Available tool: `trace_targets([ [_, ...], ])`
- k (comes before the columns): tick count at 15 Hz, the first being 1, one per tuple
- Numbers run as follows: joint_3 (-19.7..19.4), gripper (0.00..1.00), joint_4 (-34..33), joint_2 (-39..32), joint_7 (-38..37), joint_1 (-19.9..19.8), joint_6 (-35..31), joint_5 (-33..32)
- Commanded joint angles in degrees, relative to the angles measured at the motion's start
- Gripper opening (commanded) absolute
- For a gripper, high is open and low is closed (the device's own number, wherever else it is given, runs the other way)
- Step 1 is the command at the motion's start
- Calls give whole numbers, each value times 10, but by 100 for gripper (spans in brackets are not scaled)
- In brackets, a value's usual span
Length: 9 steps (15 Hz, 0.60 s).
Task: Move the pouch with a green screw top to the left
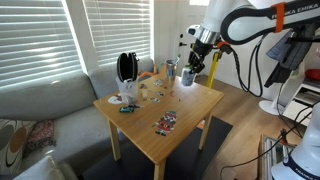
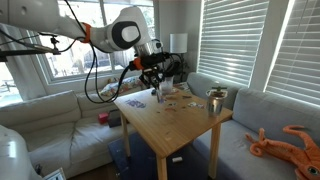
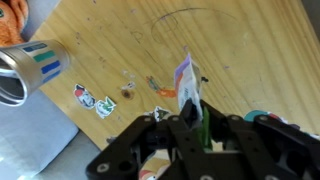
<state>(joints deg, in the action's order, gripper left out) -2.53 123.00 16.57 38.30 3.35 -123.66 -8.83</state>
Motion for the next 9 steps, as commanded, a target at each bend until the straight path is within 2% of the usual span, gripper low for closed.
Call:
trace_targets([
  [1,-5,11,4,19,-1,-1,2,0],
  [3,-13,11,19,49,-1,-3,2,-1],
  [4,-14,3,9,30,17,9,-8,10],
  [6,-5,3,-29,-33,67,44,-37,40],
  [9,28,3,-86,-102,108,79,-43,65],
])
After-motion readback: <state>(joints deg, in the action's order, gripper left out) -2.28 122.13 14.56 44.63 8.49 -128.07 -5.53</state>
